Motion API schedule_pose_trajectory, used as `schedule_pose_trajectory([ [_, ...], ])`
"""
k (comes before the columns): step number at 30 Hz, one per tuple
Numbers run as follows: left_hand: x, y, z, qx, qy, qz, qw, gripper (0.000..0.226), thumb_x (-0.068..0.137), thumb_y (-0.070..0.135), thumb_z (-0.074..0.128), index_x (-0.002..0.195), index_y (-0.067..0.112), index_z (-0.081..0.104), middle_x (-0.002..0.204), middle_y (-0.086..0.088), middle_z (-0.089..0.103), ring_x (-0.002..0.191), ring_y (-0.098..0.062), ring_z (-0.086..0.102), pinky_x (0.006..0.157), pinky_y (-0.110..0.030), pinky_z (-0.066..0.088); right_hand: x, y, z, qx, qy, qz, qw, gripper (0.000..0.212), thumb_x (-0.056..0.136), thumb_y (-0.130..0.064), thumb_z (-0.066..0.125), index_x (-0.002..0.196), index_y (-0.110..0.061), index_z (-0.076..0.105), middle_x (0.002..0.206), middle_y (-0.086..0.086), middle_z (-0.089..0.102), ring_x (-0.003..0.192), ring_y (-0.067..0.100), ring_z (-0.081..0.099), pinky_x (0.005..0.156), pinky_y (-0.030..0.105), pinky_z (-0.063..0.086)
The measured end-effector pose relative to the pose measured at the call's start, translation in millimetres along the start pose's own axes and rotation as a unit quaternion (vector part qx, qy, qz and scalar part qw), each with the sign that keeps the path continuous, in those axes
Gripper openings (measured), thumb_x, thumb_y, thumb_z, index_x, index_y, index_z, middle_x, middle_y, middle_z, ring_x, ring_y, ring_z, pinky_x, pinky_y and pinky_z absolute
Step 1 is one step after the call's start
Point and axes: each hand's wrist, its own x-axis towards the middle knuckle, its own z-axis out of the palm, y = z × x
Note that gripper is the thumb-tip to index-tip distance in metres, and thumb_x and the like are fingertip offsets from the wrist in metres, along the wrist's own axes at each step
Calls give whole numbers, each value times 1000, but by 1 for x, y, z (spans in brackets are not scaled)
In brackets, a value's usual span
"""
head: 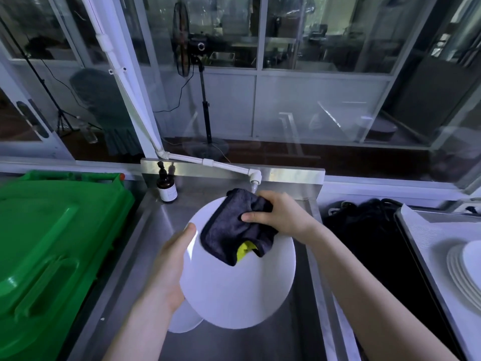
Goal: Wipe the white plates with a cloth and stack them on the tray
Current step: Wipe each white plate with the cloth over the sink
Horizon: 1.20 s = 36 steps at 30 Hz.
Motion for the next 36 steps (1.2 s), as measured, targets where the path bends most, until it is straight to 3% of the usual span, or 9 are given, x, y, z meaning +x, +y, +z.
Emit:
schedule_pose_trajectory([
  [5,14,2,-1,-104,87,28,990,38,96,57,55,110,28,75,108,1,78,99,-22,73,80,-37,54,-46,29,40,213,125,102,964,19,79,-15,80,94,-9,70,88,2,76,89,21,72,76,34,58],
  [11,24,17,0,-57,97,77,991,34,93,59,60,105,31,77,103,6,79,88,-16,77,57,-32,60,-53,26,62,413,110,185,885,23,79,1,76,100,3,69,91,15,76,83,28,74,66,30,58],
  [15,22,30,-10,-47,32,66,996,35,91,61,58,107,36,78,111,7,78,92,-12,76,57,-30,60,-30,10,14,335,65,91,935,16,78,-5,78,91,-3,71,88,13,76,82,23,72,69,29,58],
  [18,15,31,-7,22,-15,50,998,30,96,51,57,96,34,82,110,1,78,98,-15,75,72,-33,59,-11,-11,-16,91,45,-13,995,15,75,-17,84,81,-14,70,75,-2,72,71,3,63,65,20,50],
  [21,10,23,5,89,-47,42,994,29,85,44,71,100,21,81,109,-13,77,103,-29,74,89,-42,54,-1,-32,-19,-33,-20,-64,997,21,73,-24,86,75,-33,66,66,-13,66,61,-4,56,61,15,46],
  [24,4,20,11,74,-53,42,995,33,81,47,73,103,24,81,113,-11,76,109,-28,72,99,-46,50,-3,-33,-17,9,-3,-64,998,18,76,-21,84,77,-28,67,67,-10,64,61,1,56,59,19,47],
  [27,3,17,6,38,-6,42,998,35,81,54,66,101,28,81,110,-6,78,101,-21,75,83,-39,53,-17,-13,-14,141,42,-2,989,13,80,-13,80,84,-12,67,72,-1,69,68,9,64,58,26,52],
  [31,10,19,9,-43,60,46,996,32,94,57,60,102,33,79,109,2,78,95,-17,76,76,-35,54,-45,22,23,311,121,100,937,20,80,-4,76,98,1,68,94,17,75,95,35,71,83,45,57],
  [36,14,26,-2,17,6,54,998,28,98,51,56,91,42,81,107,4,79,93,-13,76,77,-37,55,-48,32,22,352,49,128,926,21,78,-5,78,97,-1,70,101,21,73,96,35,71,87,42,57],
])
